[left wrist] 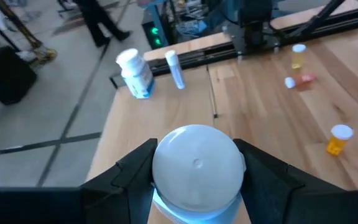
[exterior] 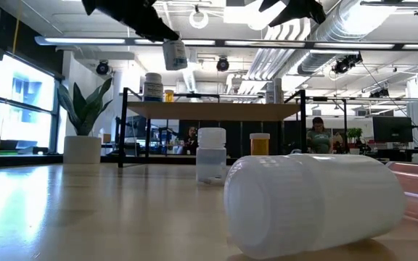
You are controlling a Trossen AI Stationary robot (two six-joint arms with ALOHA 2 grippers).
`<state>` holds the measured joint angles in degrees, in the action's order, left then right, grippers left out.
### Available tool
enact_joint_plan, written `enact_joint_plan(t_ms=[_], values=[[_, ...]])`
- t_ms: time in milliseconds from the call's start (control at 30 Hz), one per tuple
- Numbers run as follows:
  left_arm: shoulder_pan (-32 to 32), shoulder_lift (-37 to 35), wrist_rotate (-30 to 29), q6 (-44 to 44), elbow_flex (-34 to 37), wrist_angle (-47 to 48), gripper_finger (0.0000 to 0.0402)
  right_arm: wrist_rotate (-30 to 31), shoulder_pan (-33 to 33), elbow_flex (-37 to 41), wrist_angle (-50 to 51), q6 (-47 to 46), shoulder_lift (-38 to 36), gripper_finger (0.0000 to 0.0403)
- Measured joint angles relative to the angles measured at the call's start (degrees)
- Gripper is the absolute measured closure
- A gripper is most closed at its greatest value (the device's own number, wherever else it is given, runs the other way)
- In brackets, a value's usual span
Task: Pick and place medicine bottles onto shelf by color
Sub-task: Put the white supplement bottle on the shelf
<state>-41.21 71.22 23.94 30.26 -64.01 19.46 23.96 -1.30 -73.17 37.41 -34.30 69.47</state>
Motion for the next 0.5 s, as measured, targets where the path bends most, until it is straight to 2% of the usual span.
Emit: enact_joint_plan(t_ms=[100, 500], values=[[-1.31, 1.69, 2.03, 0.20, 0.00, 0.10, 0.0219, -0.03, -0.65, 0.00, -0.02, -0.96, 0.00, 0.0208], [-3.89, 7.33, 3.08, 0.50, 0.01, 2.53, 0.0218, -0.02, -4.56, 0.02, 0.02, -1.37, 0.00, 0.0208]])
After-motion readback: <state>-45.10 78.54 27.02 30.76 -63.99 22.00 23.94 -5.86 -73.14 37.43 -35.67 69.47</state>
